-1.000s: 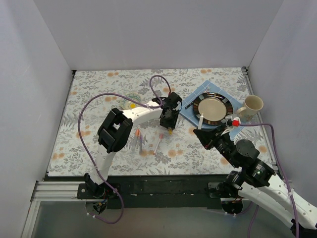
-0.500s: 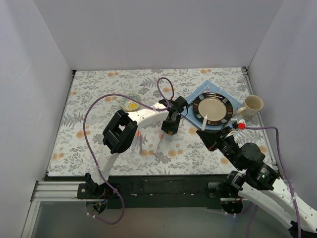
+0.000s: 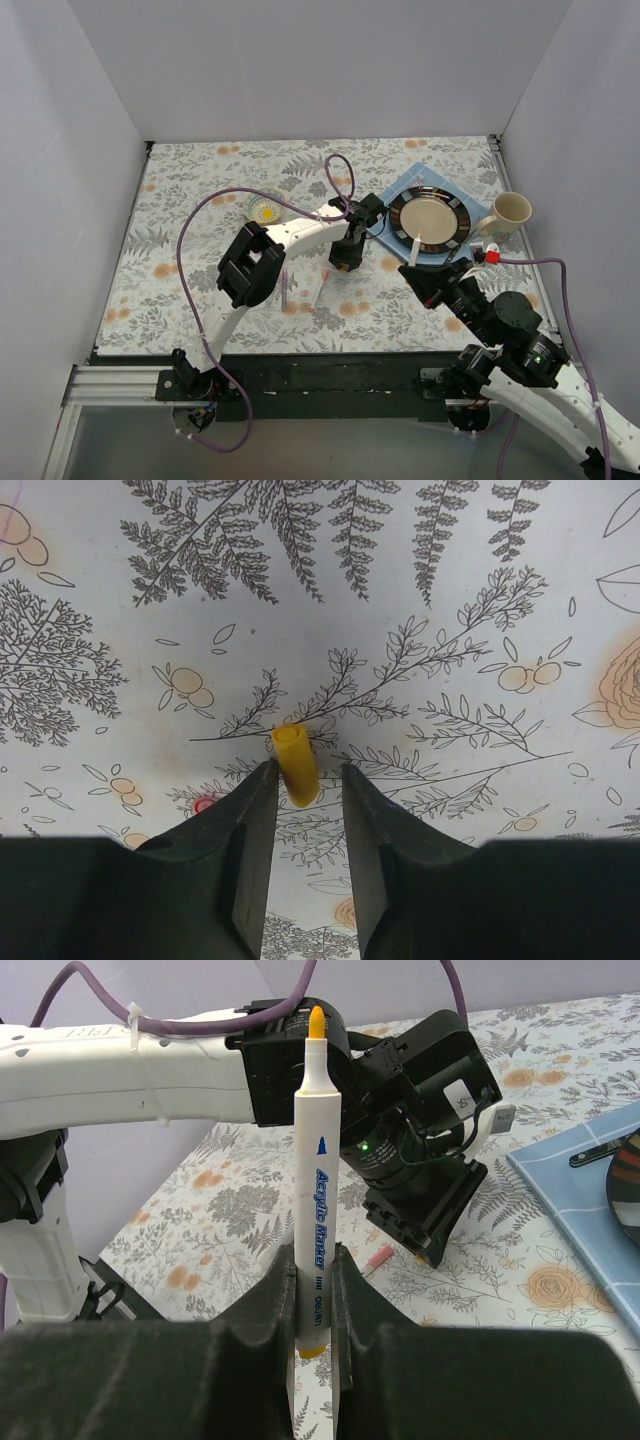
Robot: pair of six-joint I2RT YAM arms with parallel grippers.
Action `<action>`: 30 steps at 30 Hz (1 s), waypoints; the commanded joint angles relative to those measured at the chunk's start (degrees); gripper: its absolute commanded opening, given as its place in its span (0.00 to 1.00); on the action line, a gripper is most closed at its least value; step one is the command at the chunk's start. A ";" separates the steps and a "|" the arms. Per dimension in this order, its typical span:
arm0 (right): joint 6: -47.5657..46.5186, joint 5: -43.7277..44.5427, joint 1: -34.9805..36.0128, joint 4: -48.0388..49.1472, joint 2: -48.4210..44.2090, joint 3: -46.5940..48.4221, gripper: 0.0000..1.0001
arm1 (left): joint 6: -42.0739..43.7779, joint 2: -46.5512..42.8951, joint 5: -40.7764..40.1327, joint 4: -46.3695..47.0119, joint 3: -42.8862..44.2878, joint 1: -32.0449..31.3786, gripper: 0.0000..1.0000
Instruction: Insert the pens into the pen caps
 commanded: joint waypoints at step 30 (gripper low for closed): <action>7.02 -11.15 -0.05 19.76 10.01 -16.36 0.01 | -4.99 -21.51 10.17 23.35 -27.54 7.51 0.00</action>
